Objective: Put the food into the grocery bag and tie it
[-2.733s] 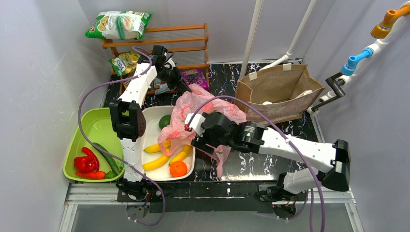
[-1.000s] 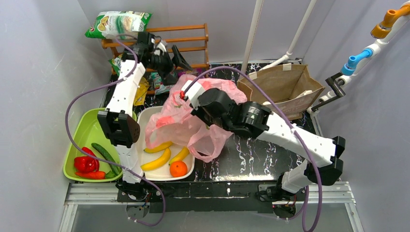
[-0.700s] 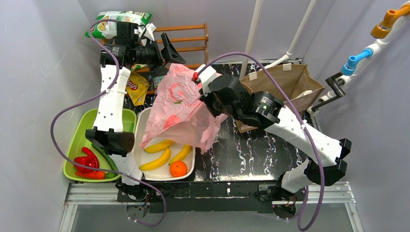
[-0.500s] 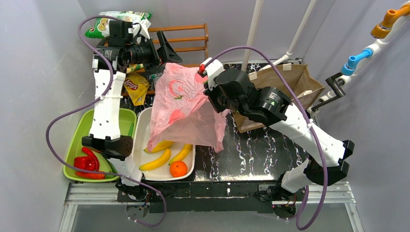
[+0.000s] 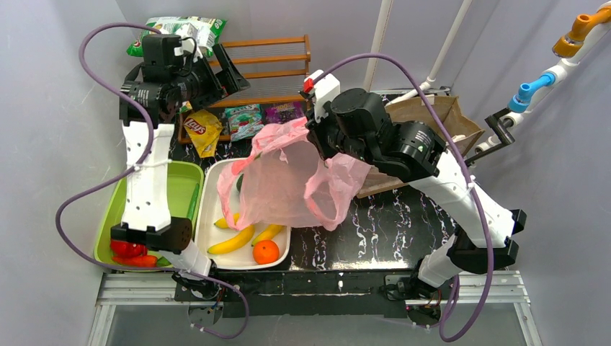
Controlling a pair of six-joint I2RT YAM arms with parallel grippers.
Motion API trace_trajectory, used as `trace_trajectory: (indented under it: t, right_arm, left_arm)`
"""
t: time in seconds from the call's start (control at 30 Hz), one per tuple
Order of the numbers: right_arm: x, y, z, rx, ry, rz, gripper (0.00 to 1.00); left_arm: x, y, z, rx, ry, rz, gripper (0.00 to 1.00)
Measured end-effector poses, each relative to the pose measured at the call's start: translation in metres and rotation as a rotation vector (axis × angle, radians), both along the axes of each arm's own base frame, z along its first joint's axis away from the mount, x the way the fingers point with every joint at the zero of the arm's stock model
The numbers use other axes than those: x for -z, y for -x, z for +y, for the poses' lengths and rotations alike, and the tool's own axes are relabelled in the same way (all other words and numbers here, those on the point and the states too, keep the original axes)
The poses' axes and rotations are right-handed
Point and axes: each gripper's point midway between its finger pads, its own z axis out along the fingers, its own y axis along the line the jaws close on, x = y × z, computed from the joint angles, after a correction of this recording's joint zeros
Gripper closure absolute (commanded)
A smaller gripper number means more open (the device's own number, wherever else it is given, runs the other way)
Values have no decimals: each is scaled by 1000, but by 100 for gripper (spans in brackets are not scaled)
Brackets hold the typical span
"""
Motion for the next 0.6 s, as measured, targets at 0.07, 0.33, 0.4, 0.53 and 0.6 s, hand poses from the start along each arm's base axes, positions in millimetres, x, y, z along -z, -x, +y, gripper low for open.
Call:
trace_trajectory:
  t: [0.07,0.33,0.4,0.53,0.6]
  right_arm:
    - [2,-1,3,1,5,7,99]
    - [2,-4,9,4,18,19,99]
    - [-4,-5,9,11,3,14,99]
    - [-15,-9,9,32,-34,10,99]
    - [-15,-10,9,40,-40,14,99]
  left_arm:
    - [-10,5,0,11,1,-49,2]
    - [-36,46,-27,207,62,-199,5]
    - [-32,61,-40,283,68,-216,6]
    - [-19,94,-56,416,77,-259,20]
    - [-17,108,-56,454,73,-291,23]
